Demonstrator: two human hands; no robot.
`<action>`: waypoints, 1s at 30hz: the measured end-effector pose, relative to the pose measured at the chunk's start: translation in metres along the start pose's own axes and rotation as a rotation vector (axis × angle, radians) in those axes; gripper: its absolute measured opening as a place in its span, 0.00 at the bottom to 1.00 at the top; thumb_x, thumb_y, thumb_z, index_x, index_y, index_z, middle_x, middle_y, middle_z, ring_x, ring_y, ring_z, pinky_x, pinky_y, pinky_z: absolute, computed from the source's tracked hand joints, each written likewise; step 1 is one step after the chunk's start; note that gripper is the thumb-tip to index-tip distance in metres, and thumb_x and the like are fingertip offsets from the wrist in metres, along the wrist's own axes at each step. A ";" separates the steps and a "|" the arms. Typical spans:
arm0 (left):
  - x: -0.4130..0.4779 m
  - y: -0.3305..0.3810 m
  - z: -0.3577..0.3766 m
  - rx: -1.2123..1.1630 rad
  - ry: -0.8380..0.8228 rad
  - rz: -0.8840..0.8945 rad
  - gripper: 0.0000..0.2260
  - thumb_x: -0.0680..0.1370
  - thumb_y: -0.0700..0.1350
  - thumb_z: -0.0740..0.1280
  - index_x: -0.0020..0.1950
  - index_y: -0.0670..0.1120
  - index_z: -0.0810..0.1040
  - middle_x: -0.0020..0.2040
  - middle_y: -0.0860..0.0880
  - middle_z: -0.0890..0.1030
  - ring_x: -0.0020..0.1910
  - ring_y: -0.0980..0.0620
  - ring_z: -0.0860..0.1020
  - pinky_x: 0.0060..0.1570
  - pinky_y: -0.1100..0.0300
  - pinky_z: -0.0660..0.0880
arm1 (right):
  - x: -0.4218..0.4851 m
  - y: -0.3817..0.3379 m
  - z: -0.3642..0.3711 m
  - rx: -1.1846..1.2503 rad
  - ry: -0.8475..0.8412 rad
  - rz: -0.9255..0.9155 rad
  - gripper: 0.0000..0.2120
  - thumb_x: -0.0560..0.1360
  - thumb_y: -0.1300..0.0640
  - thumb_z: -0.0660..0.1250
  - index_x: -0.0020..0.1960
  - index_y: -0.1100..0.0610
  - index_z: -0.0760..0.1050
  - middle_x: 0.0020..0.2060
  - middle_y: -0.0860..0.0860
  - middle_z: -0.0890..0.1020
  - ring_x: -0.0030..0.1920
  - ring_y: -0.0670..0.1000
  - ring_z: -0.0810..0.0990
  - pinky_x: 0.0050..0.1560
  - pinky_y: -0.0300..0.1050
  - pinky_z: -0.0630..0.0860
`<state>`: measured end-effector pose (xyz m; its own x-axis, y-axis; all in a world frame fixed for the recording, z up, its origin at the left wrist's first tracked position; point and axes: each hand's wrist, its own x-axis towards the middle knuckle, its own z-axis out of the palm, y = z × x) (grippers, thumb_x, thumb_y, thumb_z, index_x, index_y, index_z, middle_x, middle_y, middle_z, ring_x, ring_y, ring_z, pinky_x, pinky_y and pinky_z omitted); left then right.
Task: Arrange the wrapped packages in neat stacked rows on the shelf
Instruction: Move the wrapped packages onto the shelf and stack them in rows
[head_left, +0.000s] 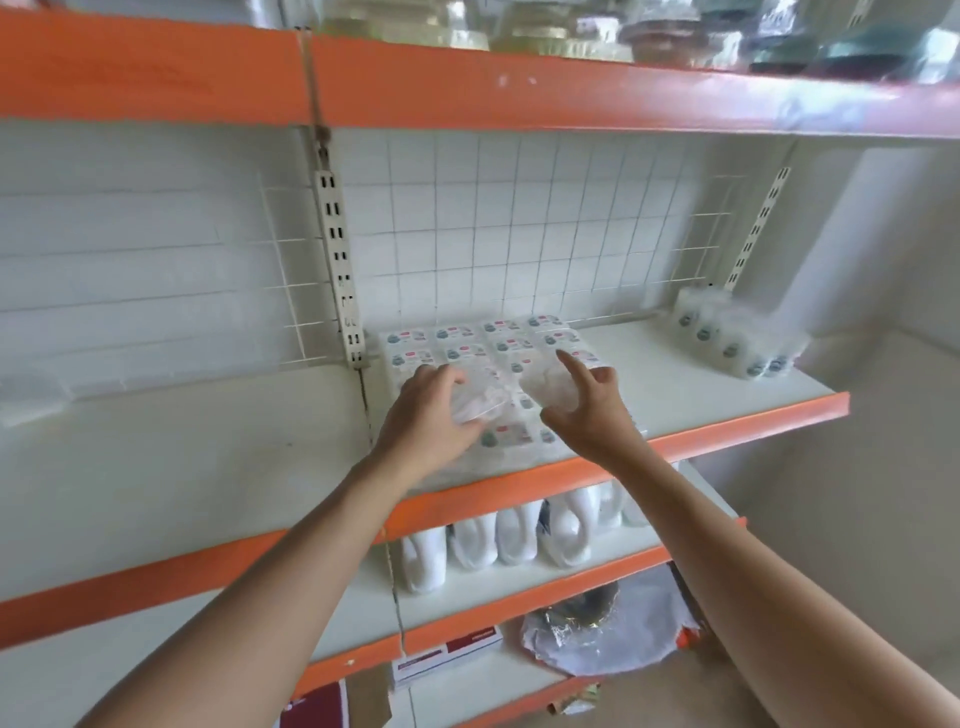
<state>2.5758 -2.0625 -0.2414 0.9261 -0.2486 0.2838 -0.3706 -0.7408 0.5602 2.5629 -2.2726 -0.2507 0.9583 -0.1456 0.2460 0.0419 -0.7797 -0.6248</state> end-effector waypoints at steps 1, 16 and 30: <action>0.003 0.010 0.008 0.002 -0.006 -0.002 0.24 0.71 0.47 0.73 0.64 0.45 0.72 0.62 0.45 0.73 0.63 0.46 0.71 0.60 0.57 0.68 | 0.002 0.011 -0.008 -0.002 -0.027 0.002 0.37 0.73 0.56 0.70 0.77 0.52 0.58 0.62 0.61 0.68 0.64 0.56 0.68 0.62 0.42 0.66; 0.078 0.063 0.078 0.005 -0.081 0.080 0.23 0.73 0.50 0.72 0.66 0.46 0.71 0.66 0.49 0.71 0.66 0.49 0.67 0.63 0.56 0.65 | 0.052 0.079 -0.065 -0.050 0.010 0.133 0.39 0.70 0.57 0.68 0.75 0.39 0.56 0.56 0.52 0.68 0.44 0.52 0.74 0.47 0.42 0.69; 0.102 0.090 0.106 0.057 -0.064 -0.022 0.23 0.74 0.50 0.70 0.66 0.46 0.70 0.67 0.50 0.71 0.66 0.50 0.68 0.63 0.56 0.66 | 0.104 0.160 -0.062 -0.095 0.028 0.059 0.22 0.71 0.54 0.72 0.58 0.57 0.64 0.53 0.55 0.74 0.42 0.54 0.70 0.41 0.45 0.65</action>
<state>2.6443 -2.2203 -0.2448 0.9371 -0.2705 0.2205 -0.3476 -0.7800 0.5203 2.6512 -2.4506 -0.2793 0.9498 -0.2092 0.2325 -0.0427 -0.8232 -0.5661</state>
